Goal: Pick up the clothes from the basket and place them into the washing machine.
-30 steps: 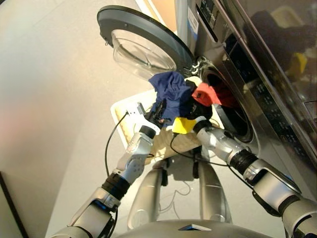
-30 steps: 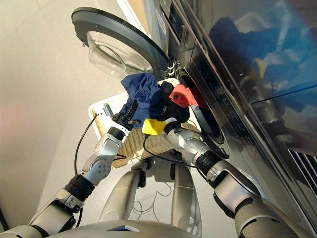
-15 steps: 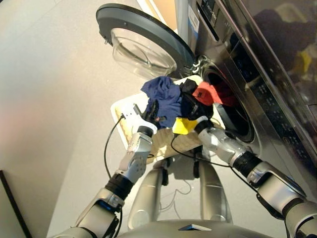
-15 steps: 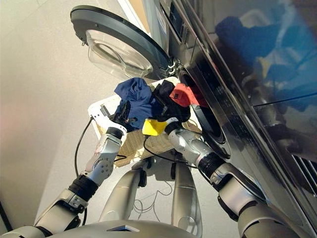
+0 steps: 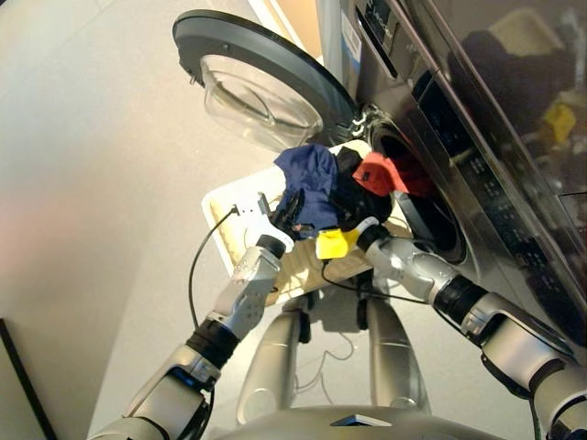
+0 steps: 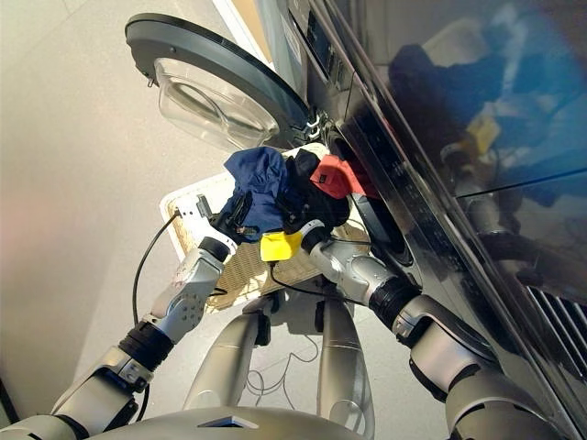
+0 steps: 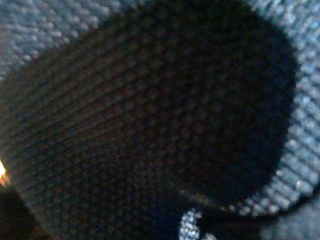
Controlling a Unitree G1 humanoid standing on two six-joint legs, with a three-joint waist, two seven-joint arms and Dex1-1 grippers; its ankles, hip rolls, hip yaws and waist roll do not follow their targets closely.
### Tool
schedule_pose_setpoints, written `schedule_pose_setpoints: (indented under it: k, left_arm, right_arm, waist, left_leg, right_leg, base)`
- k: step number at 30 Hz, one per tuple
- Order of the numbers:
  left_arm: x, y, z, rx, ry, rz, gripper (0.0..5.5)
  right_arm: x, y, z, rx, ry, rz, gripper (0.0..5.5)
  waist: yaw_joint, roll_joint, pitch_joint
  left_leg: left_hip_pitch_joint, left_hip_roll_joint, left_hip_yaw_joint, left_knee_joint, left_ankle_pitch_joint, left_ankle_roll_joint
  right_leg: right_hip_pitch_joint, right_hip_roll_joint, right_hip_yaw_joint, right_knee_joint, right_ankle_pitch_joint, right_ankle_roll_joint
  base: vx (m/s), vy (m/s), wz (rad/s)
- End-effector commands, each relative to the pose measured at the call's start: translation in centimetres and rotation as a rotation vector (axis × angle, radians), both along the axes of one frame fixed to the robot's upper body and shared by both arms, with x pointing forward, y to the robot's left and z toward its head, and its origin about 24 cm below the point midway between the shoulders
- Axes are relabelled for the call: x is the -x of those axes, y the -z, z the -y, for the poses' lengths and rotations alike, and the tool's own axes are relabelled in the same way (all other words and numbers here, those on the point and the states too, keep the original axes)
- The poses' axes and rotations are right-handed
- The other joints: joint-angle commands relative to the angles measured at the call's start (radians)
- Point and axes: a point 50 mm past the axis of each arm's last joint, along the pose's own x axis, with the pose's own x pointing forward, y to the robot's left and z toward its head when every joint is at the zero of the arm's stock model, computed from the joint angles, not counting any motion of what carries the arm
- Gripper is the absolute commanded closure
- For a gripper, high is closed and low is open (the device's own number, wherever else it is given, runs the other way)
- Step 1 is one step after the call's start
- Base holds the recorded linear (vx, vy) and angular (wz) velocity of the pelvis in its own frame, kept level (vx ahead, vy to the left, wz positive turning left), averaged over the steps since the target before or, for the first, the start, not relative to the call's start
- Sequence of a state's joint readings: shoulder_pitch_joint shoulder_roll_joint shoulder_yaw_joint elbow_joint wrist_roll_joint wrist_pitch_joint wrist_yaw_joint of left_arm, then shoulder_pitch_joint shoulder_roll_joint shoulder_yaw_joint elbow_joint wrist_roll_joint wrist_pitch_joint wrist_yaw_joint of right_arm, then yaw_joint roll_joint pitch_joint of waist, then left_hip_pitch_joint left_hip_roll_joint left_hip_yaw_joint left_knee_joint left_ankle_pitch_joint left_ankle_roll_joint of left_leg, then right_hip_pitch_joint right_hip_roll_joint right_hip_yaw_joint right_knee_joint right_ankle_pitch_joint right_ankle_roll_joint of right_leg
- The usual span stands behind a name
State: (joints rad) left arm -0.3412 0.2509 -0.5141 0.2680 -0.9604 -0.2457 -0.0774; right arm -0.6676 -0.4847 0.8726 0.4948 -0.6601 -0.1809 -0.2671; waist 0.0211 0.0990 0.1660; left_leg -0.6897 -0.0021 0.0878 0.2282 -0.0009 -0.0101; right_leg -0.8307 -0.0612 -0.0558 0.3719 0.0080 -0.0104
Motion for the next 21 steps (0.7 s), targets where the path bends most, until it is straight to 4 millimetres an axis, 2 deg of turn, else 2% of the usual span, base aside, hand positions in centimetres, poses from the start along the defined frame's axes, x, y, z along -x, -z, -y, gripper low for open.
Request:
schedule_pose_setpoints:
  k: [1,3,5,6,7,11,16,19,21]
  left_arm:
    - [0.4,-0.5,1.5,-0.004,0.118,0.047,0.0]
    - [0.3,-0.4,1.3,-0.002,0.106,0.044,0.0]
    - [-0.1,-0.4,0.6,0.012,0.046,0.042,0.0]
    - [-0.5,-0.8,-0.6,0.048,-0.066,0.045,0.0]
    - [-0.5,-0.7,-0.6,0.047,-0.066,0.045,0.0]
    - [-0.6,-0.8,-4.8,0.155,-0.391,0.031,0.0]
    - [0.3,1.2,-8.7,0.156,-0.709,-0.05,0.0]
    - [0.9,2.9,-10.5,0.053,-0.809,-0.105,0.0]
    - [1.2,3.9,-11.0,0.01,-0.842,-0.142,0.0]
  right_arm:
    - [1.0,-3.0,-4.5,-0.184,-0.176,0.04,5.5]
    - [1.1,-2.8,-4.4,-0.21,-0.165,0.017,5.5]
    - [0.9,-2.1,-3.4,-0.329,-0.078,-0.048,5.5]
    - [0.6,-1.4,-2.2,-0.453,0.03,-0.1,5.5]
    - [0.6,-1.4,-2.2,-0.454,0.03,-0.1,5.5]
    - [0.2,-0.1,0.7,-0.726,0.257,-0.17,5.5]
    - [0.0,1.5,3.1,-1.127,0.498,-0.285,5.5]
    - [-0.2,1.7,4.7,-1.374,0.59,-0.319,5.5]
    - [-0.4,1.6,5.5,-1.463,0.619,-0.317,5.5]
  waist:
    - [-0.008,-0.002,-0.038]
    - [-0.008,-0.002,-0.039]
    - [-0.012,-0.003,-0.039]
    - [-0.011,-0.003,-0.037]
    - [-0.011,-0.003,-0.037]
    - [-0.007,-0.005,-0.028]
    - [-0.002,-0.001,-0.013]
    - [0.006,0.007,-0.007]
    - [0.008,0.014,-0.001]
  left_leg:
    - [-0.062,-0.018,-0.009,0.072,-0.048,0.011]
    - [-0.062,-0.016,-0.008,0.072,-0.047,0.011]
    - [-0.06,-0.016,-0.007,0.071,-0.045,0.01]
    - [-0.061,-0.016,-0.006,0.069,-0.041,0.01]
    - [-0.061,-0.016,-0.006,0.069,-0.041,0.01]
    - [-0.065,-0.019,-0.005,0.067,-0.036,0.011]
    - [-0.073,-0.02,-0.001,0.066,-0.031,0.01]
    - [-0.079,-0.02,0.001,0.066,-0.029,0.01]
    - [-0.088,-0.022,0.001,0.068,-0.028,0.01]
  right_leg:
    - [0.061,0.027,-0.009,-0.117,0.041,0.066]
    - [0.06,0.027,-0.008,-0.115,0.041,0.066]
    - [0.06,0.026,-0.01,-0.115,0.042,0.065]
    - [0.059,0.025,-0.011,-0.115,0.045,0.065]
    - [0.059,0.025,-0.011,-0.115,0.045,0.065]
    - [0.05,0.021,-0.012,-0.11,0.047,0.061]
    - [0.038,0.015,-0.013,-0.104,0.05,0.058]
    - [0.031,0.011,-0.016,-0.1,0.047,0.058]
    - [0.021,0.01,-0.016,-0.094,0.045,0.057]
  base:
    - [0.0,0.0,0.0]
    - [0.0,0.0,0.0]
    - [0.0,0.0,0.0]
    - [0.0,0.0,0.0]
    - [0.0,0.0,0.0]
    - [0.0,0.0,0.0]
    - [0.0,0.0,0.0]
    - [0.0,0.0,0.0]
    - [0.0,0.0,0.0]
